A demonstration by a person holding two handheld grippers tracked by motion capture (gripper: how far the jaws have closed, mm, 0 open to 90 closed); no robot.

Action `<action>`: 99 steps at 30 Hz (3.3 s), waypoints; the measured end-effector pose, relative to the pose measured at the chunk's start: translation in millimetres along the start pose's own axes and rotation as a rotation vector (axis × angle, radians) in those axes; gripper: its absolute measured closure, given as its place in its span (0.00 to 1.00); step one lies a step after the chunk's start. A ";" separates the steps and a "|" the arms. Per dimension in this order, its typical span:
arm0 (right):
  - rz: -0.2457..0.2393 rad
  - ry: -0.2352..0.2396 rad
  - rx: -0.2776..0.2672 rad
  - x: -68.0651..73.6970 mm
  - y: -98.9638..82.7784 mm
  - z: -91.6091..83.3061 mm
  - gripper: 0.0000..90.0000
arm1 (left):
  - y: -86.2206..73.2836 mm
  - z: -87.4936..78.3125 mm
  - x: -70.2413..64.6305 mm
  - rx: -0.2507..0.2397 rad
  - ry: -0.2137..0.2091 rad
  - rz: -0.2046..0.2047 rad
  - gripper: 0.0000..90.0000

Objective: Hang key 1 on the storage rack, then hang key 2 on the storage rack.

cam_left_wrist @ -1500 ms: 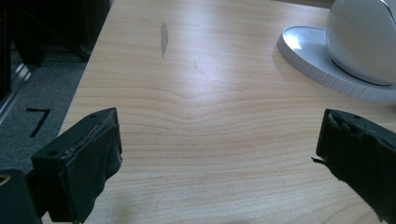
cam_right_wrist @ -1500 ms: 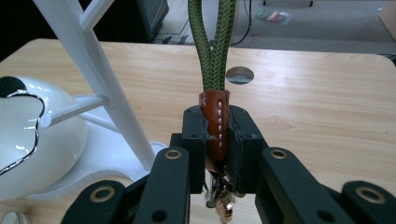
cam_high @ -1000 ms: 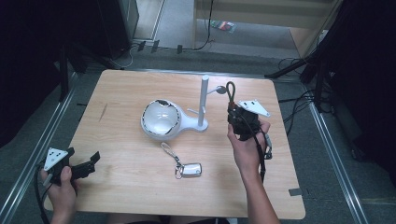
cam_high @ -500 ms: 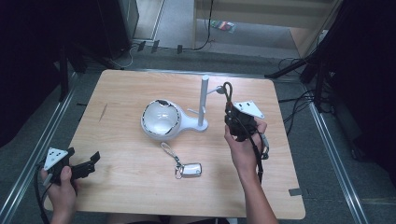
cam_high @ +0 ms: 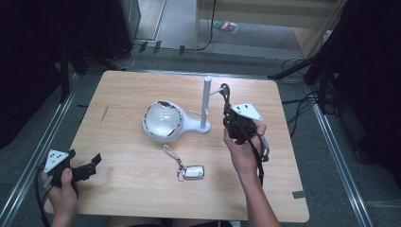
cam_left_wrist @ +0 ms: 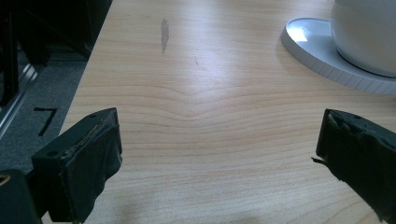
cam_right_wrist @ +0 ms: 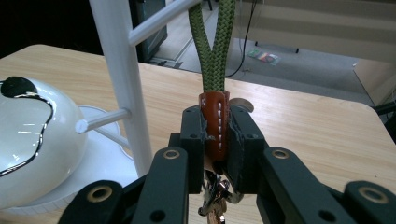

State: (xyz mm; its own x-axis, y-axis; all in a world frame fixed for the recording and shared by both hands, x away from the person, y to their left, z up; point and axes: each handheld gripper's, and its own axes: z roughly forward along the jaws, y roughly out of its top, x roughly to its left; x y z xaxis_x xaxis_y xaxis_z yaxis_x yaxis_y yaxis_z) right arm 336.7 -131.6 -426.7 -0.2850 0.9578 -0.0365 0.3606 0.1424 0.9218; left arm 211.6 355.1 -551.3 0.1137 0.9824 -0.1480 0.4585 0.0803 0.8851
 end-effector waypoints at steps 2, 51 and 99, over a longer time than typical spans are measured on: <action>-0.011 0.002 -0.002 1.6 0.7 -1.1 0.87 | 0.0 0.0 0.0 0.000 0.000 0.000 0.00; -0.085 0.157 0.306 21.1 -8.9 11.6 0.60 | 1.8 3.5 0.7 0.030 0.000 -0.006 0.00; -0.219 0.360 0.589 63.9 -33.2 25.4 0.55 | 1.8 3.9 -0.1 0.031 0.005 0.000 0.00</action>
State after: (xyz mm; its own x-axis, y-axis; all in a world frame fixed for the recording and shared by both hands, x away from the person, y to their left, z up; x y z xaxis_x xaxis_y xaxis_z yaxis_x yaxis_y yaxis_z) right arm 329.1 -68.8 -469.5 -0.6434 0.7651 0.0262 0.6517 0.5295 0.5431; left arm 215.9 354.5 -551.3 0.1095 0.9832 -0.1463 0.4859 0.0755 0.8708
